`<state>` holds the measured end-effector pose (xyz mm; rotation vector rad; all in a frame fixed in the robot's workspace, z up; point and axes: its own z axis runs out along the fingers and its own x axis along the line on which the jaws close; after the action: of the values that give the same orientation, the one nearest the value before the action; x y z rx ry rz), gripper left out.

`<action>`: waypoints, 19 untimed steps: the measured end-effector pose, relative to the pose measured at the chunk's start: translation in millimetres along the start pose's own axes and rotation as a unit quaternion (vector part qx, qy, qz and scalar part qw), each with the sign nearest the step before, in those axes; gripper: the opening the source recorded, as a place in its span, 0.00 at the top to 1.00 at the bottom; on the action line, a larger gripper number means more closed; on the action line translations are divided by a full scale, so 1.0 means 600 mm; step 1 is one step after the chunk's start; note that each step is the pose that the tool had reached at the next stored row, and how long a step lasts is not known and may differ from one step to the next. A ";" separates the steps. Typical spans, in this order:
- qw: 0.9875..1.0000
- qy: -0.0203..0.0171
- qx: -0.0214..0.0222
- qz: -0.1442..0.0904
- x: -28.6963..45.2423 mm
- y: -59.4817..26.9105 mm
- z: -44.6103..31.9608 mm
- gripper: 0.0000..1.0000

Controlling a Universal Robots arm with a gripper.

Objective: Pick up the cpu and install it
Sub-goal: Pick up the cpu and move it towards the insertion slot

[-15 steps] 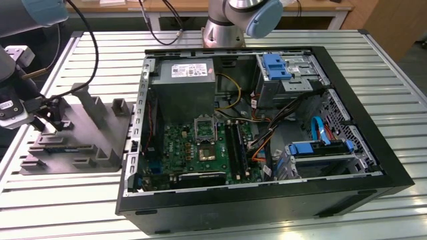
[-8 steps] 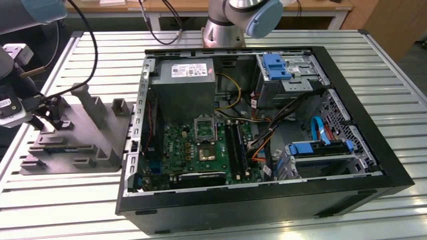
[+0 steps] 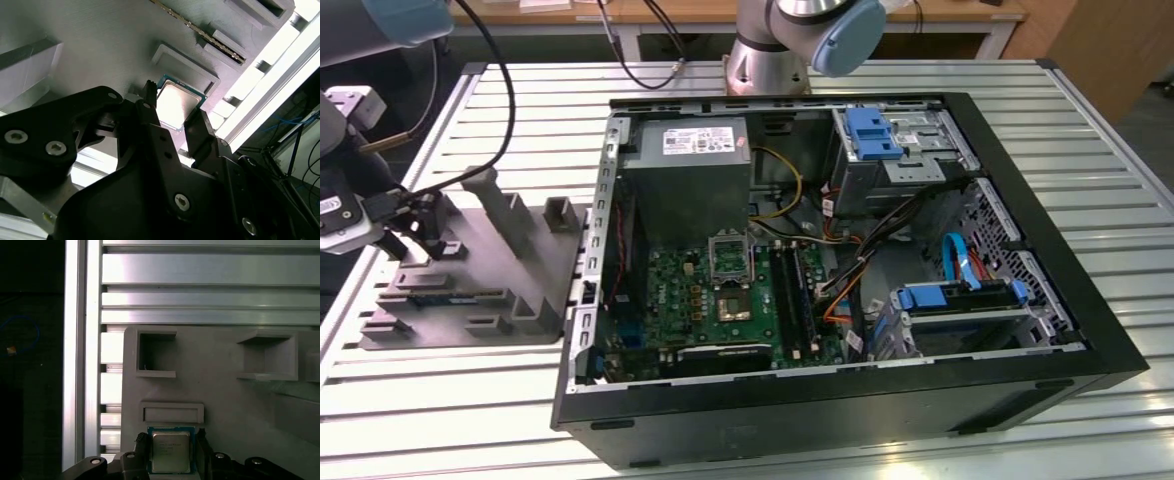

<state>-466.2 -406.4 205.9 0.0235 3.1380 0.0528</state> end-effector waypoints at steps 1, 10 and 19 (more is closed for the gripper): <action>1.000 0.000 0.000 0.000 0.000 0.000 0.000 0.53; 1.000 0.000 0.000 0.000 0.000 0.000 -0.004 0.53; 1.000 0.000 0.000 0.000 0.000 0.000 -0.009 0.53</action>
<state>-466.2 -406.4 211.2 0.0235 3.1381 0.0528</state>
